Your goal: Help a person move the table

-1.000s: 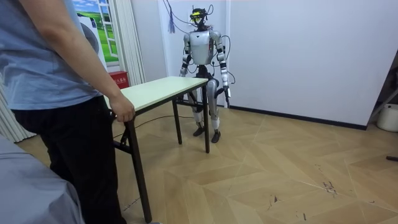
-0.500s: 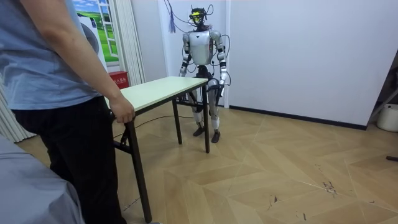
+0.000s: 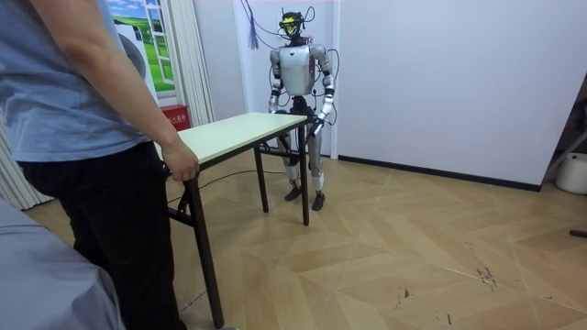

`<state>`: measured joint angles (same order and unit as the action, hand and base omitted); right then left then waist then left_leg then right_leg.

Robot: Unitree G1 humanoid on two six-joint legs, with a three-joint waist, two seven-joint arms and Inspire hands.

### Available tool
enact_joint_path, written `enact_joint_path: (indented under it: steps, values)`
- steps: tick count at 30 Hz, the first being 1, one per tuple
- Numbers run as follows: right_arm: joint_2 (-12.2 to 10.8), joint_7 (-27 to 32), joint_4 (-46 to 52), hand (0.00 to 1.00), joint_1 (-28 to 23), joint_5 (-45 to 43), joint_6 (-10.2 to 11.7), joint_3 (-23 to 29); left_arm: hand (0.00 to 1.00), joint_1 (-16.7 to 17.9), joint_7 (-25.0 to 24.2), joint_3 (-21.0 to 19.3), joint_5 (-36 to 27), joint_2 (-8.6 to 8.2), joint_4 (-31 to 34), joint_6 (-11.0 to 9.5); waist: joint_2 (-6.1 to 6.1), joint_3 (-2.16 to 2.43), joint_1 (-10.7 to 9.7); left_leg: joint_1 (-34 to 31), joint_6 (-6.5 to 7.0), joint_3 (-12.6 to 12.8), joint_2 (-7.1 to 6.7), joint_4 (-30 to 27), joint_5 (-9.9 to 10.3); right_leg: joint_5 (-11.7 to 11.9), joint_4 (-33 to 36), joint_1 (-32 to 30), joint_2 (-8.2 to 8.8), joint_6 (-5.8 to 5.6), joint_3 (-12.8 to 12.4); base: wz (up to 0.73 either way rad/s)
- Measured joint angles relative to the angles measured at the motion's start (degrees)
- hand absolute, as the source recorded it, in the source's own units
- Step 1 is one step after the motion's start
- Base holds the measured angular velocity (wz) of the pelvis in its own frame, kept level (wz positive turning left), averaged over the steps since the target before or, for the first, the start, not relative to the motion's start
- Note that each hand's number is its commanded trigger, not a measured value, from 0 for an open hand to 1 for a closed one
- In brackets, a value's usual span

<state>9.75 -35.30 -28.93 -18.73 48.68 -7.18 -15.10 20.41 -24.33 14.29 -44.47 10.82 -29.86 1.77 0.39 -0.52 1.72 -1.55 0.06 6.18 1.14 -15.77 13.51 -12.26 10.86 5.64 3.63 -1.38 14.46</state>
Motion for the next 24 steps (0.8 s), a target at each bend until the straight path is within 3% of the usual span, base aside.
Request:
enact_joint_path:
  steps: [4, 10, 18, 24]
  values:
    - [-0.1, -1.2, 0.4, 0.0, 0.2, 0.3, -0.2, -0.5, 0.0, -0.8, -3.1, 3.0, -0.1, -0.64, 3.5, 1.7, -0.5, 0.1, -0.2, 0.1, 0.04, 0.1, -0.04, 0.0, -0.1, 0.0, 0.0, 0.0, 0.03, -0.01, -0.1, 0.0]
    - [1.1, -1.1, 6.0, 0.0, 0.3, 3.2, -1.7, -1.8, 0.0, -1.5, -3.4, 5.1, -5.5, 0.07, 8.4, 4.2, -0.93, 0.11, -0.6, 0.2, 0.05, 0.1, -0.06, -0.7, -0.1, 0.0, 0.0, 0.2, 0.09, -0.01, -0.4, 0.0]
    - [1.8, -1.0, 8.0, 0.0, 1.2, 5.0, -1.7, -2.3, 0.0, -1.9, -3.4, 5.2, -7.5, 1.71, 11.6, 4.7, -0.56, -0.04, -1.6, 0.1, 0.07, 0.0, -0.05, -1.0, -0.1, 0.0, 0.0, 0.3, 0.03, -0.01, -0.5, 0.0]
    - [3.9, -0.5, 7.9, 0.0, 1.5, 9.9, -1.7, -3.6, 0.0, -2.3, -3.3, 6.3, -9.9, 2.69, 12.8, 5.5, -0.41, -0.04, -2.0, -0.7, 0.11, -0.2, -0.01, -0.8, -0.1, 0.0, 0.1, -0.1, -0.02, -0.01, -0.4, 0.01]
